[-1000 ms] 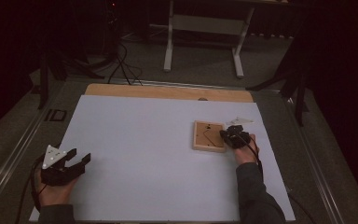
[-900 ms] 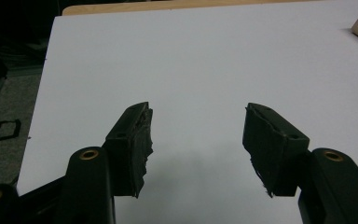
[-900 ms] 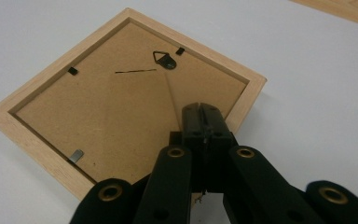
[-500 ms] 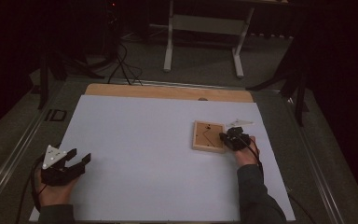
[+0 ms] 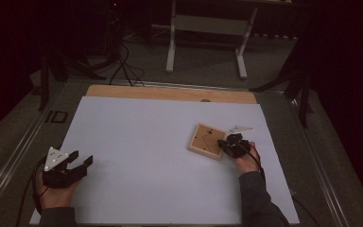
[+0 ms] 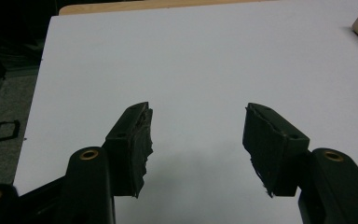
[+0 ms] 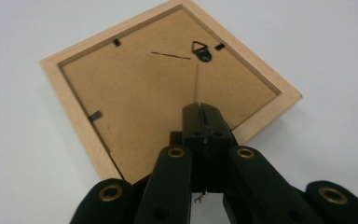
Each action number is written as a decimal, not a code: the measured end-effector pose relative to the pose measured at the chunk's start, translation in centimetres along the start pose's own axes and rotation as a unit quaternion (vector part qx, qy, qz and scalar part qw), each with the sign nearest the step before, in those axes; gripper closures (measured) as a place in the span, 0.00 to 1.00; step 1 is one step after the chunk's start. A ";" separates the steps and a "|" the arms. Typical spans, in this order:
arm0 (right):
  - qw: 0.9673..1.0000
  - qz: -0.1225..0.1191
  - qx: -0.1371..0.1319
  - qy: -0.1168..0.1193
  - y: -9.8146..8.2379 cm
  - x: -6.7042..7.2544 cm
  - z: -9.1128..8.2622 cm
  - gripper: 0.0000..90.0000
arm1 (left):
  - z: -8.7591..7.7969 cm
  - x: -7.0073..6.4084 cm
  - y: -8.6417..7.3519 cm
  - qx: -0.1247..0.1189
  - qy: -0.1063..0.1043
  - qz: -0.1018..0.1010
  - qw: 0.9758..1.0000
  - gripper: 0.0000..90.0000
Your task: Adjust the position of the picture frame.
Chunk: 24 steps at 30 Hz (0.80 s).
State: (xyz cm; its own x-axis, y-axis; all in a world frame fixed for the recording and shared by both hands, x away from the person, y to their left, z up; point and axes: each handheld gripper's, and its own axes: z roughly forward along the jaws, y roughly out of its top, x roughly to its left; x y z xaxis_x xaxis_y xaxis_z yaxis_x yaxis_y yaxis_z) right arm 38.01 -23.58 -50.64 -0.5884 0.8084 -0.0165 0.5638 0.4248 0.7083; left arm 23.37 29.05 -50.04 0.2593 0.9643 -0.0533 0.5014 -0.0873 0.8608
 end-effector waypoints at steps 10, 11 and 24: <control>0.999 -0.024 -0.002 0.031 -0.2 2.8 -0.1 1.00 | 0.0 0.0 0.0 0.002 -0.001 0.002 1.000 0.46; 0.999 -0.027 0.000 0.034 -0.2 3.1 0.0 1.00 | 0.0 0.0 0.0 0.002 -0.001 0.002 1.000 0.46; 0.995 -0.060 -0.016 0.077 0.0 7.7 0.6 1.00 | 0.1 -0.1 0.0 0.003 -0.002 0.004 1.000 0.46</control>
State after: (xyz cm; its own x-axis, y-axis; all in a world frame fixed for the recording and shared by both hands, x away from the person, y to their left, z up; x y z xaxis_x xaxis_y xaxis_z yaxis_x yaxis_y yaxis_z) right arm 33.79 -17.09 -51.17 -0.7340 0.6791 0.0052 0.4673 0.4995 0.7295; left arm 23.44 28.88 -50.05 0.2657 0.9628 -0.0489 0.5044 -0.0956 0.8582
